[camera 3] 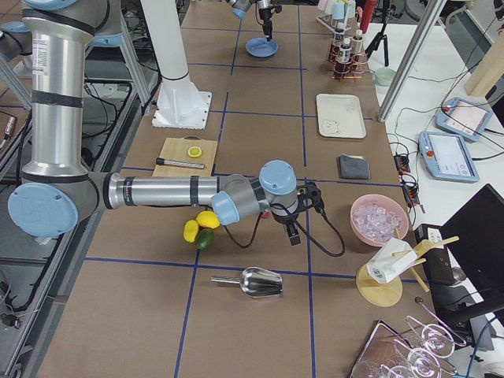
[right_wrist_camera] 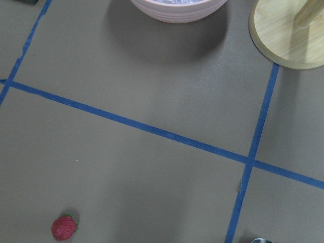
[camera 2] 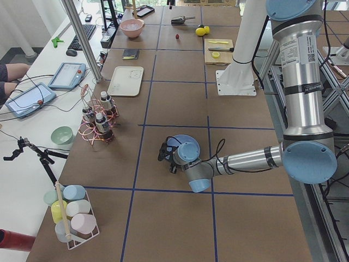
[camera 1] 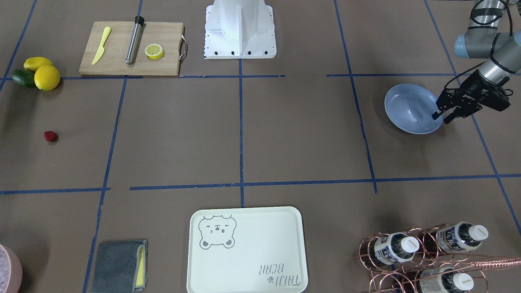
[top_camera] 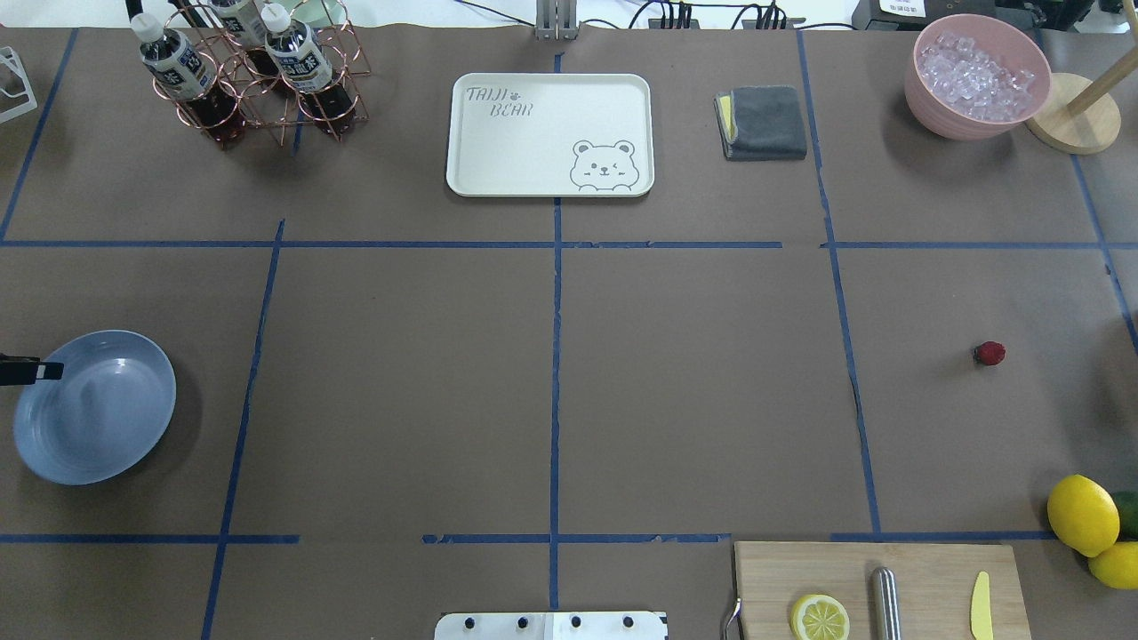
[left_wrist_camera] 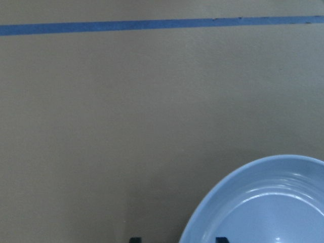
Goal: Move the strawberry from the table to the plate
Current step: 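Grasp the rim of the light blue plate with the left gripper, then slide the blue plate with the left gripper toward the table center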
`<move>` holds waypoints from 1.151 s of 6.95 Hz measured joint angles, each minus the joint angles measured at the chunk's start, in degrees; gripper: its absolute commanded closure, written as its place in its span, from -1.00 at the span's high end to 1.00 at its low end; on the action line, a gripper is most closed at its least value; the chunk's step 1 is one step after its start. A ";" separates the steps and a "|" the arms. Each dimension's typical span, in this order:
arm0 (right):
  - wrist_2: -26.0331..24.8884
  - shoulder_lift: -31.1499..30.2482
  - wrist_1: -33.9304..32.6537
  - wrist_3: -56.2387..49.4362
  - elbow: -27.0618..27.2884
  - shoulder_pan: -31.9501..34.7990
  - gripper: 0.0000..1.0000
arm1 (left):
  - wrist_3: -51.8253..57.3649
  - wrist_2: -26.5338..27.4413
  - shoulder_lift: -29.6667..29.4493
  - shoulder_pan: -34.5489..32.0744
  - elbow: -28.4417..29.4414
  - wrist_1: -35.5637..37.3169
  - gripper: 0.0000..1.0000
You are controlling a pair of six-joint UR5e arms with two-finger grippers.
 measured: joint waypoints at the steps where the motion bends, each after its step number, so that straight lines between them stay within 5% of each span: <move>1: 0.00 -0.02 0.02 0.02 0.00 0.00 1.00 | 0.06 -0.04 0.04 0.32 0.04 -0.18 -0.99; 5: 0.02 -0.22 -0.02 0.09 0.03 0.00 1.00 | -0.05 -0.35 -0.01 1.36 -2.08 0.10 -1.00; 8: 0.14 -0.77 0.18 0.20 0.06 0.00 1.00 | -5.00 -1.60 -3.04 1.49 -14.49 12.22 -1.00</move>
